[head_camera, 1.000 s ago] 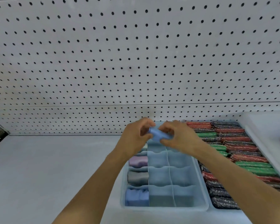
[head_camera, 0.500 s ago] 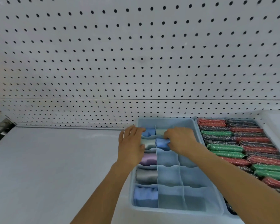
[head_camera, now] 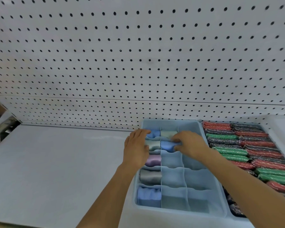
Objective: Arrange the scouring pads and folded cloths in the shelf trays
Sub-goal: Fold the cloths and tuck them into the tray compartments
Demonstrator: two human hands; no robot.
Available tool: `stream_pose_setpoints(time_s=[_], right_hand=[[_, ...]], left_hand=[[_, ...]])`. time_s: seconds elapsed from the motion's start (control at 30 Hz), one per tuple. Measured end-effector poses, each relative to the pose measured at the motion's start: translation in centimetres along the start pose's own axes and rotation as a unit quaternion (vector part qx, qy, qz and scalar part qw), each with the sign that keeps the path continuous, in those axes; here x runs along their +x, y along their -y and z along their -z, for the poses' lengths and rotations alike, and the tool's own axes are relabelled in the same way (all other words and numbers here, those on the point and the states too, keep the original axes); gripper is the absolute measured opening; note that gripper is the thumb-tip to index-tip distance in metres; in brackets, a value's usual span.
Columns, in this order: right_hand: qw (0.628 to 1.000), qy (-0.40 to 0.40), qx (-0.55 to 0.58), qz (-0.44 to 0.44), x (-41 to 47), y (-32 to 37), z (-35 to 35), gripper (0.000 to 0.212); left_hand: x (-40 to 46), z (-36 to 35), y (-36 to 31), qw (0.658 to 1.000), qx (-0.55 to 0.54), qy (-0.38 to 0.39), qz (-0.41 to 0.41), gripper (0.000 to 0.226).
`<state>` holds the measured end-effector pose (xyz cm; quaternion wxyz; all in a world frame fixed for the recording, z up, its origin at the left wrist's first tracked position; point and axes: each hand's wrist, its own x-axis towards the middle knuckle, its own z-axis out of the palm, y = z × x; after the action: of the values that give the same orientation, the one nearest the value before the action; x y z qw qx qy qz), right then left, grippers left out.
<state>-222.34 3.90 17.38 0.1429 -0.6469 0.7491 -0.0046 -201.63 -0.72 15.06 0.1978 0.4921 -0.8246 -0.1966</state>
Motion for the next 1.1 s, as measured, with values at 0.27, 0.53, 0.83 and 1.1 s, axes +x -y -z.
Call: stream_pose_setpoints(time_s=[0.27, 0.53, 0.83, 1.1], right_hand=[[0.999, -0.026, 0.003, 0.028, -1.5, -0.7, -0.2, 0.039], [0.937, -0.202, 0.279, 0.048, -10.1, -4.7, 3.2, 0.026], [0.867, -0.399, 0.282, -0.102, -20.9, -20.2, 5.6, 0.015], [0.965, -0.012, 0.138, -0.222, -23.9, -32.2, 5.8, 0.031]], left_hand=[[0.0, 0.1, -0.3, 1.000, -0.026, 0.005, 0.010, 0.048], [-0.3, 0.1, -3.2, 0.997, 0.054, -0.050, -0.026, 0.041], [-3.5, -7.5, -24.6, 0.953, -0.138, 0.032, -0.268, 0.038], [-5.0, -13.5, -32.2, 0.912, -0.099, 0.211, -0.339, 0.037]])
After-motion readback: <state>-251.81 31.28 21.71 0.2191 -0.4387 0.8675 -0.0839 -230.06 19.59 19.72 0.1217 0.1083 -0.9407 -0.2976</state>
